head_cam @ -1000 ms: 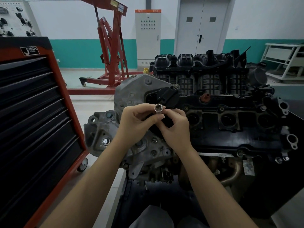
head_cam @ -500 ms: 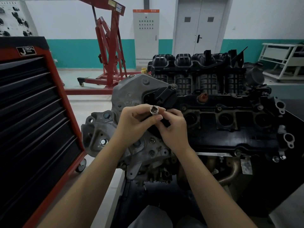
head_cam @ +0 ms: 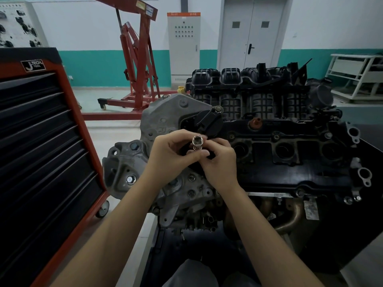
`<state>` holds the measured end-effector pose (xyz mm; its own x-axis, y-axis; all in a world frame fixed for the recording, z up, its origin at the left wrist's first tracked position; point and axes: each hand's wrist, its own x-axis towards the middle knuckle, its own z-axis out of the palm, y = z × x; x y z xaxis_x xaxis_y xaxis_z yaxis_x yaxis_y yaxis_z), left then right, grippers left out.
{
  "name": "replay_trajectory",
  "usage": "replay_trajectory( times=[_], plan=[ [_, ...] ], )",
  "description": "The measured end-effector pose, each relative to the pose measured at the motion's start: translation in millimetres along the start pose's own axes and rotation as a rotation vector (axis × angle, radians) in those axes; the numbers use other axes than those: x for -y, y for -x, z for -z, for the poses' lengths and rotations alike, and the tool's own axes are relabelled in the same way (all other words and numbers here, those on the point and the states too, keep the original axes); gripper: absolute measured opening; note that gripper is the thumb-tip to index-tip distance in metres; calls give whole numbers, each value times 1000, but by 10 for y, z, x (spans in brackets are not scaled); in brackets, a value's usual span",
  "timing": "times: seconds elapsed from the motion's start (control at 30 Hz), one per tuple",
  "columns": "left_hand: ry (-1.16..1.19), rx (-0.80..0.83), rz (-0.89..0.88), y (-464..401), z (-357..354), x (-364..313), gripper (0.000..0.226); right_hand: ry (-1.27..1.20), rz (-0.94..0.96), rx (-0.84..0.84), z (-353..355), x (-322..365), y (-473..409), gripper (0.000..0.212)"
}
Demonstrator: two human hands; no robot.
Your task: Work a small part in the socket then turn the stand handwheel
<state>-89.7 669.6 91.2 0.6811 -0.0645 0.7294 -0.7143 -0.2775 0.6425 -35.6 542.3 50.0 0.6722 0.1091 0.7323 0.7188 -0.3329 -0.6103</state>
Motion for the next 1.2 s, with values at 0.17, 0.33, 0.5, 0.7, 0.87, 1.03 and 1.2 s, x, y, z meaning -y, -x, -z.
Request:
replay_trajectory(
  times=[0.17, 0.33, 0.5, 0.7, 0.87, 1.03, 1.2],
  plan=[
    [27, -22, 51, 11, 1, 19, 24, 7, 101, -26, 11, 60, -8, 21],
    [25, 28, 28, 5, 20, 10, 27, 49, 58, -11, -7, 0, -3, 21],
    [-17, -41, 2, 20, 3, 30, 20, 23, 71, -37, -4, 22, -4, 17],
    [39, 14, 36, 9, 29, 29, 27, 20, 94, -38, 0, 18, 1, 25],
    [-73, -89, -12, 11, -2, 11, 20, -35, 50, -40, 2, 39, -1, 16],
    [0, -15, 26, 16, 11, 8, 30, 41, 184, -49, -5, 51, -3, 19],
    [2, -60, -7, 13, 8, 2, 25, -20, -9, -32, -2, 24, 5, 18]
  ],
)
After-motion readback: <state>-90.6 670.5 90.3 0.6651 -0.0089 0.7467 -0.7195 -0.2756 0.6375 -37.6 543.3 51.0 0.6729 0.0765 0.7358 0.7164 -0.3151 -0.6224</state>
